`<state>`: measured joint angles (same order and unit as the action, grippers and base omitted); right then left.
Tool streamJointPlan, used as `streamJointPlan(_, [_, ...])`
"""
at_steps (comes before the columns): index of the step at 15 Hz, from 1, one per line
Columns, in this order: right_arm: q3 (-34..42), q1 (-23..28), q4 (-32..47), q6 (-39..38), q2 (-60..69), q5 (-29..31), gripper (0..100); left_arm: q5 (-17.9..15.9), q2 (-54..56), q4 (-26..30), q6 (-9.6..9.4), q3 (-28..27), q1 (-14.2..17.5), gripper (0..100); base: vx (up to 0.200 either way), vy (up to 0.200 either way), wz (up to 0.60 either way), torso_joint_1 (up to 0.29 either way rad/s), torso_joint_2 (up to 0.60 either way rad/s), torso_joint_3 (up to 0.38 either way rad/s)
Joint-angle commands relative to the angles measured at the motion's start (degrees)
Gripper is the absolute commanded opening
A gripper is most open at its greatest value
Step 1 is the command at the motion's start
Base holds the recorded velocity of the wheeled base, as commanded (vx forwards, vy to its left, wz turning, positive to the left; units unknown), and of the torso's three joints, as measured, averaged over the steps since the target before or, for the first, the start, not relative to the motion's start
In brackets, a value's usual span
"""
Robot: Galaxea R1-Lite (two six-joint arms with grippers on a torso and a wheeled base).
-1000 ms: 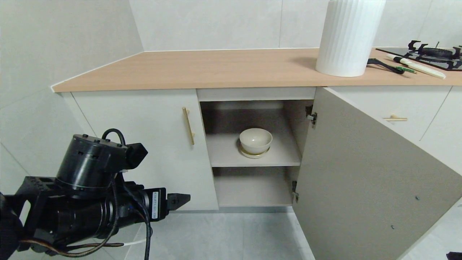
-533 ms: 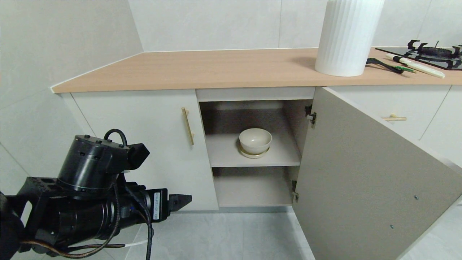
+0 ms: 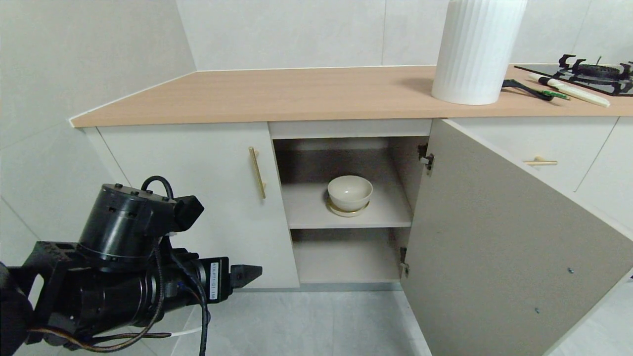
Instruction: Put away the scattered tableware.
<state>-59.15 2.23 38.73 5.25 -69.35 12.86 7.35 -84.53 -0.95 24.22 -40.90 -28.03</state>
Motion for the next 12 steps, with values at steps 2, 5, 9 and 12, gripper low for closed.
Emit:
streamJointPlan(2, [0.4, 2.7, -2.2, -0.2, -5.3, -0.2, 100, 0.0, -0.1, 0.0, 0.04, 0.0, 0.0, 100, 0.0, 0.0, 0.0, 0.0, 0.0, 0.0])
streamJointPlan(5, [0.2, 2.6, -2.6, -0.3, -5.7, -5.5, 100, 0.0, 0.0, 0.0, 0.04, 0.0, 0.0, 100, 0.0, 0.0, 0.0, 0.0, 0.0, 0.0])
streamJointPlan(9, [0.7, 1.8, -4.7, -0.4, -6.7, -9.6, 100, 0.0, 0.0, 0.0, 0.04, 0.0, 0.0, 100, 0.0, 0.0, 0.0, 0.0, 0.0, 0.0])
streamJointPlan(12, [0.9, 0.3, -4.7, -0.6, -6.8, -9.6, 100, 0.0, 0.0, 0.0, 0.12, -0.1, 0.0, 100, 0.0, 0.0, 0.0, 0.0, 0.0, 0.0])
